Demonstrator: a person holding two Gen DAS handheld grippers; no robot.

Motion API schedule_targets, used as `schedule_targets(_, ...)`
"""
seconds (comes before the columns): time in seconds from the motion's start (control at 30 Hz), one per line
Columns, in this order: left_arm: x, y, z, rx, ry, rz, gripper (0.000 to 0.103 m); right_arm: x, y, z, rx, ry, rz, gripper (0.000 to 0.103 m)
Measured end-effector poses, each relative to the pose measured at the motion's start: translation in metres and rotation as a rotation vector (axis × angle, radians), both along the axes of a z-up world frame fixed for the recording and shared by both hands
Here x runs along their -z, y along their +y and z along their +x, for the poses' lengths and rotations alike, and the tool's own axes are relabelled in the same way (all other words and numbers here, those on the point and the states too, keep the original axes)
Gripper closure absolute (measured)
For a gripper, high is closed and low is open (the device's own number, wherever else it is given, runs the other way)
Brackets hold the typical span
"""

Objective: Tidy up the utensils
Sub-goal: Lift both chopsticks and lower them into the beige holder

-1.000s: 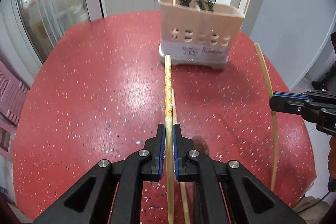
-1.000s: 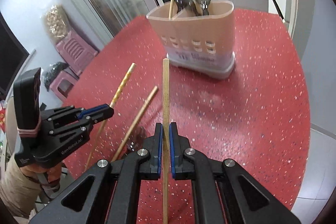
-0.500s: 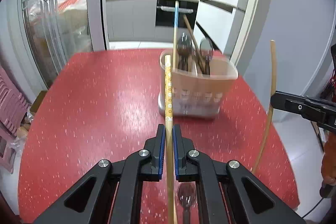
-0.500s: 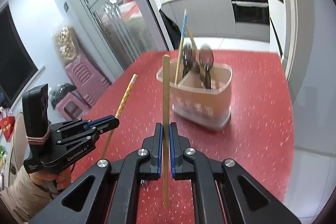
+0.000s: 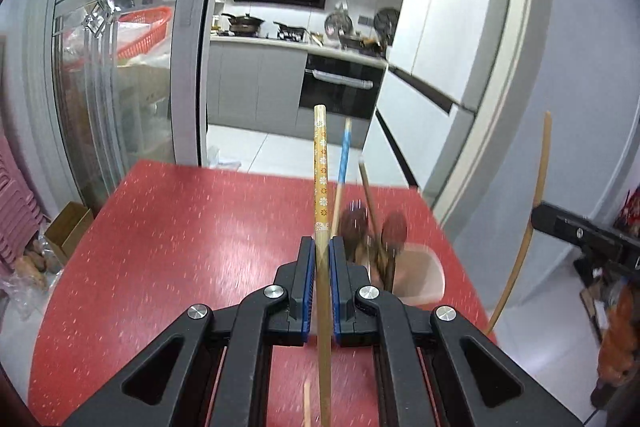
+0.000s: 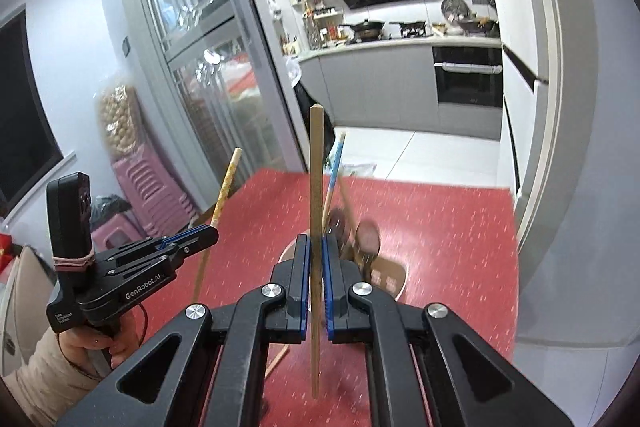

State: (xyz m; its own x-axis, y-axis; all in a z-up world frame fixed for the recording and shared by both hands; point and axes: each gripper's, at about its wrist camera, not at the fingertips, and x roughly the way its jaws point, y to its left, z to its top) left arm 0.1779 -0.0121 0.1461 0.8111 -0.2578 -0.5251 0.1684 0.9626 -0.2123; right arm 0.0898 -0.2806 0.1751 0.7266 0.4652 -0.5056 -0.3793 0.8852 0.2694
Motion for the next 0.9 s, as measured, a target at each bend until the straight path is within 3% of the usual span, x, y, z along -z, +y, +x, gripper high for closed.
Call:
schedule_targets(0.33,-0.008,-0.01,0.055,-0.01,-0.097,-0.092,0.07,-0.014,0.0,0.054,0.05,-0.041,0.014,0.096)
schedule_targets(0.9,0.023,-0.033,0.116,-0.059,-0.178,-0.147,0.07,0.02,0.003,0.097,0.067,-0.098,-0.021,0.096)
